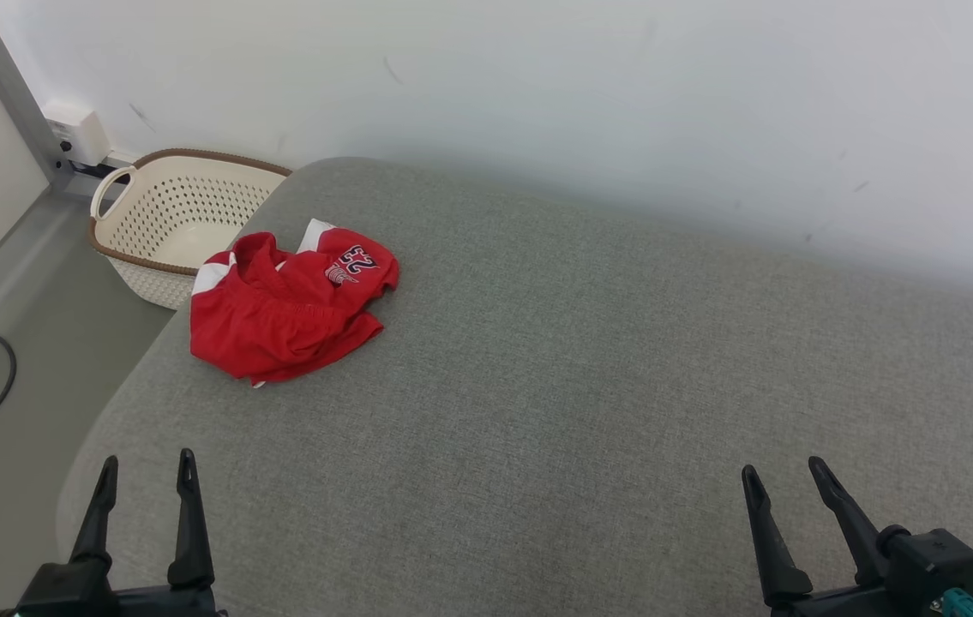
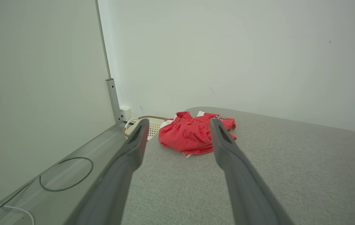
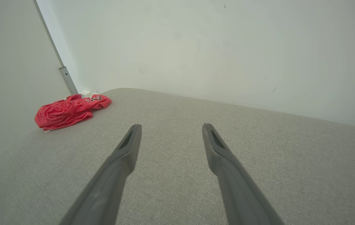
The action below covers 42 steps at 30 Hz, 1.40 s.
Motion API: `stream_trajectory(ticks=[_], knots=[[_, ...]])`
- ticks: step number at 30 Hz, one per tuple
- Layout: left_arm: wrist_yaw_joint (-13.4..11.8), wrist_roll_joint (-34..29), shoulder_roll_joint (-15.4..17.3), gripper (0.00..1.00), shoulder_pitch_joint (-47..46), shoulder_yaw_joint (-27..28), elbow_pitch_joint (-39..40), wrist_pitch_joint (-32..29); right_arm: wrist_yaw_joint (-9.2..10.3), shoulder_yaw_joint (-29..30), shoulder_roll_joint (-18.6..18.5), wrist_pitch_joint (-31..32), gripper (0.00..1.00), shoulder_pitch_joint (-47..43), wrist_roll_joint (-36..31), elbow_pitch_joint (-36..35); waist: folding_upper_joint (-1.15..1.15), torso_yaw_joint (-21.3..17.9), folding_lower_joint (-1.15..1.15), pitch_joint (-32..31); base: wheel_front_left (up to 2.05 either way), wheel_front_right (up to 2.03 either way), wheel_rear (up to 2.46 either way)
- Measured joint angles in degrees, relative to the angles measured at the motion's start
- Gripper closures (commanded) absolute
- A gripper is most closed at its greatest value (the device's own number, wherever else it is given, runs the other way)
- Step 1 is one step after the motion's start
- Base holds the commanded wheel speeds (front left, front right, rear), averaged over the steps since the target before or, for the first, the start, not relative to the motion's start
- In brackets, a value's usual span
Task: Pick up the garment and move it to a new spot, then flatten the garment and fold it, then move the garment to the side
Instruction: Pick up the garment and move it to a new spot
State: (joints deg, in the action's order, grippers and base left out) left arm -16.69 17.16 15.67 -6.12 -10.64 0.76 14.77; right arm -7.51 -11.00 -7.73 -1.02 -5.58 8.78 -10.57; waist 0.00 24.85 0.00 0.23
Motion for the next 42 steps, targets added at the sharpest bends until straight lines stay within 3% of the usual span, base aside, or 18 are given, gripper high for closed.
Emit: stream_trajectory(ticks=[11,20,30,37,42], knots=[[-0.53,0.8,0.45,0.0,-3.36,1.42,-0.21,-0.2,0.0,0.0,0.01,0.09,0.0,0.46,0.38,-0.09,0.0,-0.74,0.0,0.82,0.0,0.0,0.0],[1.01,1.29,3.32,0.0,-19.75,3.45,-2.72,-3.71,0.0,-0.64,-2.16,1.54,0.0,2.92,0.65,-1.85,0.01,-2.65,0.0,4.63,0.0,0.0,0.0],[6.42,4.78,5.26,0.0,-37.38,3.44,-23.98,-9.78,0.0,-1.91,-5.54,1.37,0.0,7.59,1.59,-3.04,0.01,-7.84,0.02,11.72,0.0,0.0,0.0],[9.38,7.13,5.58,0.0,-42.72,3.32,-40.03,-13.14,0.0,-1.96,-6.59,0.91,0.0,9.63,1.98,-2.74,0.02,-11.93,0.02,16.75,0.0,0.0,0.0],[10.06,8.27,5.58,0.0,-44.22,3.49,-46.69,-15.0,0.0,-2.1,-7.2,0.51,0.0,10.29,2.21,-2.54,0.01,-13.77,0.02,19.24,0.0,0.0,0.0]])
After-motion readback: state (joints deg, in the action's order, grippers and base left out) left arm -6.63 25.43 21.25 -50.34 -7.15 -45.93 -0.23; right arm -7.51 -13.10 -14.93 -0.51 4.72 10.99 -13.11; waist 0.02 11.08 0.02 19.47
